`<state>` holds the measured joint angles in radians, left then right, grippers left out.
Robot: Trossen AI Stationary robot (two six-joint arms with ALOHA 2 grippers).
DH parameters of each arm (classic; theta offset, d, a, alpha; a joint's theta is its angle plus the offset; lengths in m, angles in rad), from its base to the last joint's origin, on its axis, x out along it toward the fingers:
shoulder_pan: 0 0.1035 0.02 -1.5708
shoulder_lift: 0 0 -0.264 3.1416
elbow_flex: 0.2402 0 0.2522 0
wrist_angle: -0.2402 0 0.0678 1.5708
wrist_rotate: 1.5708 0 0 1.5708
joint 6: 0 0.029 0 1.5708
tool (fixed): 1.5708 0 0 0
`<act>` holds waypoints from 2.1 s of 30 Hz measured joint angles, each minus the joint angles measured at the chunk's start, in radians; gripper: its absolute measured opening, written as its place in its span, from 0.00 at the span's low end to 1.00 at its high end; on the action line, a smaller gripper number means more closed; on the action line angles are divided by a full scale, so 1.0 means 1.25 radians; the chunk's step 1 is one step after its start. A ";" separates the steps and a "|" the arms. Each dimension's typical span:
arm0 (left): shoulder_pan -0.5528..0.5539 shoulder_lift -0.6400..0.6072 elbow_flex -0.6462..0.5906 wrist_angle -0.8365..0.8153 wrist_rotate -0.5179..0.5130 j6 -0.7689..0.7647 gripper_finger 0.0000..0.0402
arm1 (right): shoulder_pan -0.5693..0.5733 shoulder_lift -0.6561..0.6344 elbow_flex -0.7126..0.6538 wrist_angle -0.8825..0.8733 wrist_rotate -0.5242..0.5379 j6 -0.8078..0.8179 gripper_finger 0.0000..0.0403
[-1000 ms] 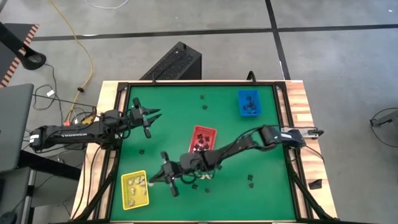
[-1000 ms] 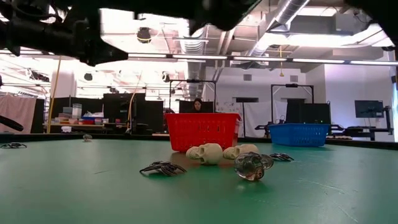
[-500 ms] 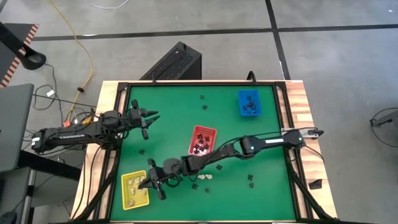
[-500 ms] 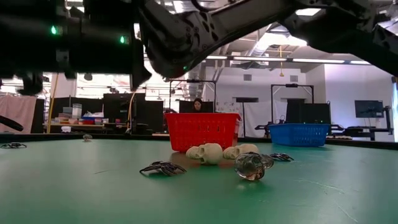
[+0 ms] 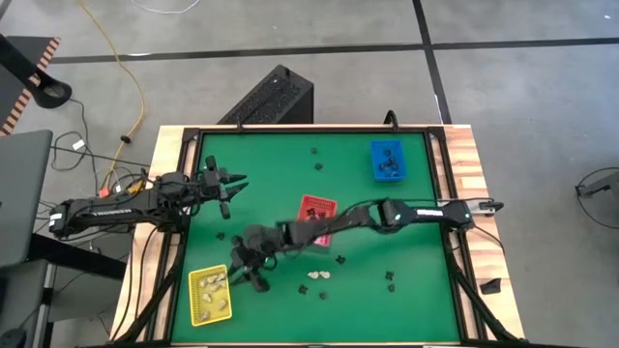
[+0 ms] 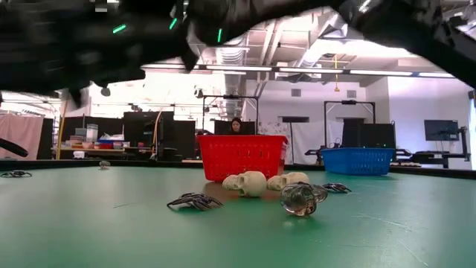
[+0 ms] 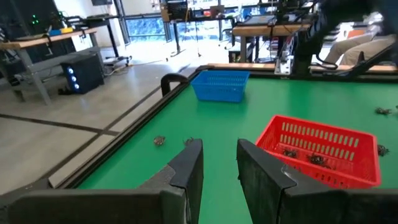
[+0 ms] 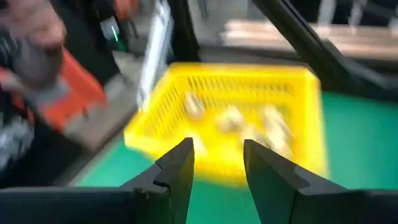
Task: Sort Halloween decoration
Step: Put the black skull toy into the blue bin
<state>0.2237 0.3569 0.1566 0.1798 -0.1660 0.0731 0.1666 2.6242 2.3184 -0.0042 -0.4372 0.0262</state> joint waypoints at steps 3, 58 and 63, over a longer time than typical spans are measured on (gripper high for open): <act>0.000 0.000 0.000 -0.016 -0.012 -0.001 0.22 | -0.029 -0.121 0.000 -0.299 0.007 -0.116 0.44; 0.615 0.927 0.499 -0.692 0.089 0.194 0.43 | -0.454 -1.147 -1.188 -0.179 0.057 -0.252 0.34; 0.615 0.952 0.502 -0.687 0.099 0.197 0.38 | -0.455 -1.147 -1.188 -0.175 0.057 -0.252 0.34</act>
<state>0.9924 1.5465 0.7845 -0.6789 -0.0426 0.3199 -0.4019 1.1904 0.8333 -0.2236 -0.3656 -0.2890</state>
